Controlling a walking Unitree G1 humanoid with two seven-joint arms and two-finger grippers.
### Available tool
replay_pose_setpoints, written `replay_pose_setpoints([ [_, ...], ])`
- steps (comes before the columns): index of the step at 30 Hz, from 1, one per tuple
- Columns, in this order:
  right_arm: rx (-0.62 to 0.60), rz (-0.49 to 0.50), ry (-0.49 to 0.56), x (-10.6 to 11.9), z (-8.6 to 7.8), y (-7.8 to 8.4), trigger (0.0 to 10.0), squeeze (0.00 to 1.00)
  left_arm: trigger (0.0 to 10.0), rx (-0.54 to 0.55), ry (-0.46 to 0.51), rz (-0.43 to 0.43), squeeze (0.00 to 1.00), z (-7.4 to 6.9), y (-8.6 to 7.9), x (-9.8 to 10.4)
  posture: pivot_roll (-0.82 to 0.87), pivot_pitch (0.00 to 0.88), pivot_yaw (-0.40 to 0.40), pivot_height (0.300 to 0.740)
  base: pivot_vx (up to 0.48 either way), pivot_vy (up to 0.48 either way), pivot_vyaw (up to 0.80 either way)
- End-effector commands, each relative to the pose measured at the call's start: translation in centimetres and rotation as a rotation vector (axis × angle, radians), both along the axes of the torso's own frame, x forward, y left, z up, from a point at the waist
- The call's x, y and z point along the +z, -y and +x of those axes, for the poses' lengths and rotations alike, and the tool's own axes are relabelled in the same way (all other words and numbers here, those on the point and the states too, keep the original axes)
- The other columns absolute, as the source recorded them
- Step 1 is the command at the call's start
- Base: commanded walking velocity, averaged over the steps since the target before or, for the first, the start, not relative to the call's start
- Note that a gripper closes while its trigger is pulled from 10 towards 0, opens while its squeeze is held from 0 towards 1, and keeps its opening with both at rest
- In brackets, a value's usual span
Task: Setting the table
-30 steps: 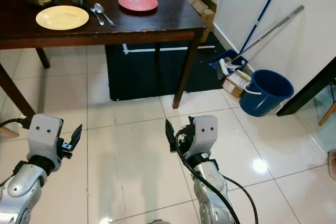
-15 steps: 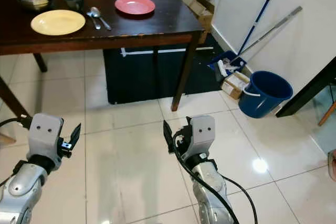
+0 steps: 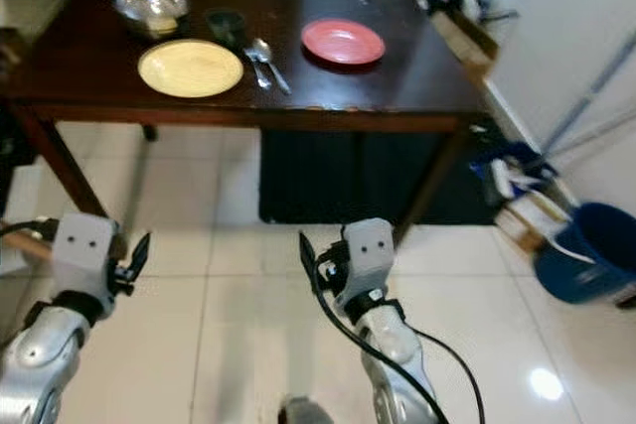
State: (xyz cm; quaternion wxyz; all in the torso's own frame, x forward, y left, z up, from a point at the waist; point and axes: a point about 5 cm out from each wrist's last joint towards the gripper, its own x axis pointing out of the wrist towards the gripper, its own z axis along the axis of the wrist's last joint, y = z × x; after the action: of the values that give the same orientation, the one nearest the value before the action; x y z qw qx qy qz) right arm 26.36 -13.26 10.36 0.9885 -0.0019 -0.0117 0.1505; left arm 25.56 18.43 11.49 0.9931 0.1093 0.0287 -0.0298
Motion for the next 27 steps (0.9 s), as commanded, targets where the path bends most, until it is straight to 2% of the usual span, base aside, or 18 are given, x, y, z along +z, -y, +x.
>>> replay_pose_setpoints([
  [1, 0.003, 0.000, -0.002, -0.1, -0.2, 0.0, 10.0, 0.00, 10.0, 0.009, -0.017, 0.001, 0.00, -0.3, -0.3, -0.3, -0.08, 0.030, -0.007, 0.740, 0.000, 0.000, 0.79],
  [8, 0.019, 0.012, 0.000, 0.0, -0.3, -0.1, 10.0, 0.00, 10.0, 0.004, -0.011, 0.000, 0.00, -0.4, -0.1, -0.2, -0.08, 0.034, -0.007, 0.740, 0.000, 0.000, 0.79],
  [12, 0.033, 0.035, 0.002, 0.1, -0.4, -0.3, 10.0, 0.00, 10.0, 0.008, 0.005, 0.027, 0.00, -0.4, -0.2, 0.0, -0.08, 0.034, -0.007, 0.740, 0.000, 0.000, 0.79],
  [15, 0.039, 0.056, 0.016, 0.7, -0.3, -0.3, 10.0, 0.00, 10.0, 0.025, 0.054, 0.050, 0.00, 0.0, -0.3, 1.1, -0.08, 0.037, -0.005, 0.740, 0.000, 0.000, 0.79],
  [17, 0.039, 0.069, 0.035, 1.3, -0.1, -0.3, 10.0, 0.00, 10.0, 0.041, 0.074, 0.048, 0.00, 0.2, -0.6, 1.7, -0.07, 0.039, -0.004, 0.740, 0.000, 0.000, 0.79],
  [18, 0.035, 0.097, 0.073, 2.6, 0.4, -0.3, 10.0, 0.00, 10.0, 0.070, 0.107, 0.048, 0.00, 0.6, -1.2, 2.7, -0.07, 0.039, -0.004, 0.740, 0.000, 0.000, 0.79],
  [20, 0.035, 0.103, 0.083, 3.0, 0.5, -0.3, 10.0, 0.00, 10.0, 0.075, 0.115, 0.047, 0.00, 0.7, -1.3, 2.9, -0.07, 0.039, -0.004, 0.740, 0.000, 0.000, 0.79],
  [27, 0.044, 0.178, 0.223, 7.6, 1.7, -0.7, 10.0, 0.00, 10.0, 0.151, 0.205, 0.052, 0.00, 1.6, -2.7, 5.7, -0.06, 0.041, -0.005, 0.740, 0.000, 0.000, 0.79],
])
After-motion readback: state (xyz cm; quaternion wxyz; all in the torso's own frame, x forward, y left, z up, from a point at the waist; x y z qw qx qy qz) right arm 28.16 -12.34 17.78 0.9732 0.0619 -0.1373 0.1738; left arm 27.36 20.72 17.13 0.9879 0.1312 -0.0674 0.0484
